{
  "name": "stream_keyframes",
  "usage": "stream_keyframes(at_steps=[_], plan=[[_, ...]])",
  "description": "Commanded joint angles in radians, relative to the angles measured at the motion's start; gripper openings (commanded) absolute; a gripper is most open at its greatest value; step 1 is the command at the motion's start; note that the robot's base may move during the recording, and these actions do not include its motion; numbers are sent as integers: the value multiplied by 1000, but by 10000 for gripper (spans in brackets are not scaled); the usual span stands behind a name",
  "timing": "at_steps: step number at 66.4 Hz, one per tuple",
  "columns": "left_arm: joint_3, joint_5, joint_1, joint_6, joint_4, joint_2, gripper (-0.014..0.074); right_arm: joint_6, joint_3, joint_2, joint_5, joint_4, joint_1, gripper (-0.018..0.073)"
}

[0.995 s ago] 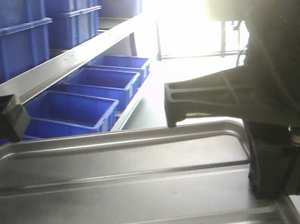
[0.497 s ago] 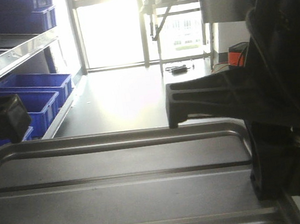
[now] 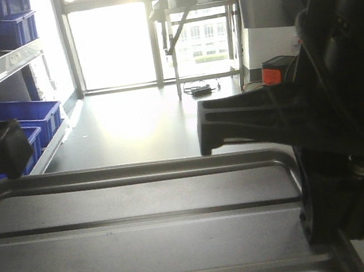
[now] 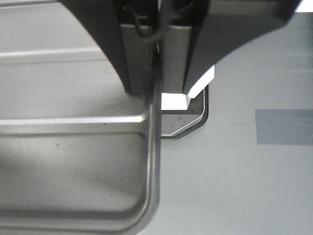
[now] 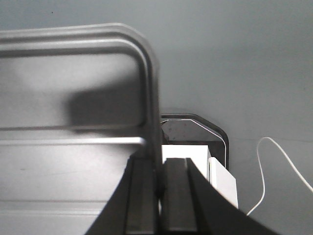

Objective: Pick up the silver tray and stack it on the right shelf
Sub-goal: 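Hold the tray level with both grippers while the base drives away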

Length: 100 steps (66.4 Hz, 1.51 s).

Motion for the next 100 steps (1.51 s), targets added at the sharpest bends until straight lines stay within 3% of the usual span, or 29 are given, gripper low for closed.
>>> stream_keyframes(at_steps=[1,100], plan=[[-23,49,-6,0,22,-24,-101,0,-21,-31,11,-48,-2,77],[-23,51,-6,0,29,-24,-101,0,-22,-31,20,-48,-2,77]])
